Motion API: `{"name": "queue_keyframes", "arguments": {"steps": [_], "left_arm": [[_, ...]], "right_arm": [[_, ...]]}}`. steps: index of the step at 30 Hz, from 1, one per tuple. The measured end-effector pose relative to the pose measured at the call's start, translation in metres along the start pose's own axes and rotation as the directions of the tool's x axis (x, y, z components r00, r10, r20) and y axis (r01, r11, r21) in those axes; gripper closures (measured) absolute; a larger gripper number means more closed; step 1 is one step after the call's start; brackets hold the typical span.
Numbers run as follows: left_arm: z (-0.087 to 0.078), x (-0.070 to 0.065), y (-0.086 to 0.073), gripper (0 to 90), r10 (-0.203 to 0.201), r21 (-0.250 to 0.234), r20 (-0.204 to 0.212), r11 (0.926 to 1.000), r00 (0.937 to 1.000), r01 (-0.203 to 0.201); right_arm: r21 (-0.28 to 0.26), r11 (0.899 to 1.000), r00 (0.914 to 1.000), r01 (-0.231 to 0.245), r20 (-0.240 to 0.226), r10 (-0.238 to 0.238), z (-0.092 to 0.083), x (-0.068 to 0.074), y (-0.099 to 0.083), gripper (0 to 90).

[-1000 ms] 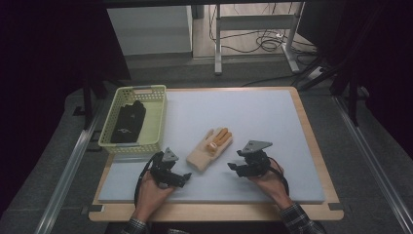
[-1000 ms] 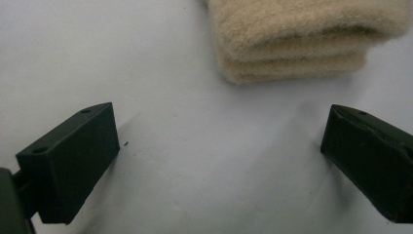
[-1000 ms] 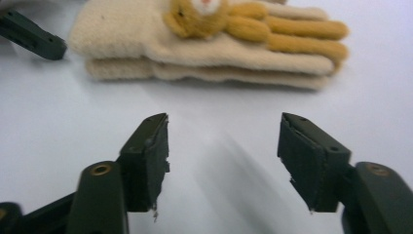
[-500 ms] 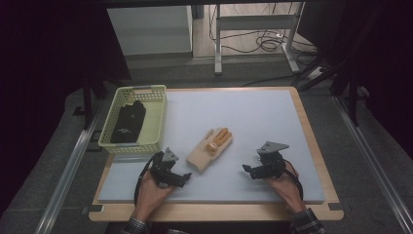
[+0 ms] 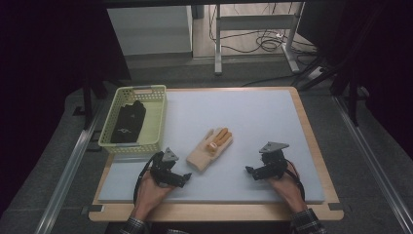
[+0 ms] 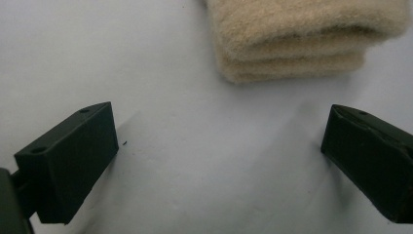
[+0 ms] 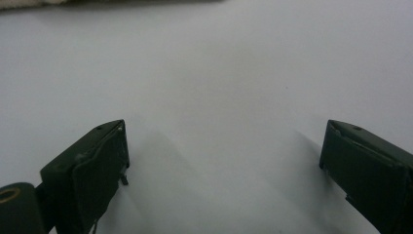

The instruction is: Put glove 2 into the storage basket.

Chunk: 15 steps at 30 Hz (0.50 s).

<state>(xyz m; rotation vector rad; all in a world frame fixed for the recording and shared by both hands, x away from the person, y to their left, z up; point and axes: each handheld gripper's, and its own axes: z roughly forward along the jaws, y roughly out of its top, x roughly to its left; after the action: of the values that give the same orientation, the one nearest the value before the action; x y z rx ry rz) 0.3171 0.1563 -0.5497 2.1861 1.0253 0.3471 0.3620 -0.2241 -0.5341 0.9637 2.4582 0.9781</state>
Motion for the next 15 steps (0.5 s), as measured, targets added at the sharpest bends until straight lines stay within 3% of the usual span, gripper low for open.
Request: {"name": "queue_keyframes", "arguments": {"steps": [3, 8, 15], "left_arm": [[-0.001, -0.001, 0.003, 0.0, 0.001, 0.009, 0.01, 1.0, 0.9999, -0.001], [-0.011, -0.003, 0.011, 0.0, -0.017, -0.021, 0.053, 0.9996, 0.9984, 0.018], [-0.011, -0.007, 0.042, 0.0, -0.009, -0.019, 0.066, 0.9998, 0.9978, 0.01]], "right_arm": [[-0.002, 1.0, 1.0, 0.0, 0.001, 0.0, 0.0, 0.0, 0.0, 3.7], [-0.004, 1.0, 1.0, 0.001, 0.002, -0.001, 0.0, 0.0, 0.0, 3.7], [-0.004, 1.0, 1.0, 0.004, 0.004, -0.004, 0.0, 0.0, -0.001, 3.8]]}}
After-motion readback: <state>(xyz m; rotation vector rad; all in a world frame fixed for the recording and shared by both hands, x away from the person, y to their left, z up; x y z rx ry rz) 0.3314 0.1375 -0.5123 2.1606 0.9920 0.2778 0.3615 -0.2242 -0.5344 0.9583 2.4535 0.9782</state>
